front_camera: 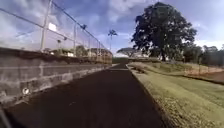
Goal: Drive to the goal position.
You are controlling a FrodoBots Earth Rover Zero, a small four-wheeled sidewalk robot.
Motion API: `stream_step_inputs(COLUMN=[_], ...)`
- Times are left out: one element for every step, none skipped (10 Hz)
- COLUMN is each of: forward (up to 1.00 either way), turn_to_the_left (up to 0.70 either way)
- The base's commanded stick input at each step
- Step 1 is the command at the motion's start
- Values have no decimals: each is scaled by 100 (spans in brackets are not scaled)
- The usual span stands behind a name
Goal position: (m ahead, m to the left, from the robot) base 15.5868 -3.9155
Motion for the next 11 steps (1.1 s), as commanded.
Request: stream_step_inputs(forward=[70,70,70,70,70,70,70,70,70,70,70], turn_to_the_left=[0,0,0,0,0,0,0,0,0,0,0])
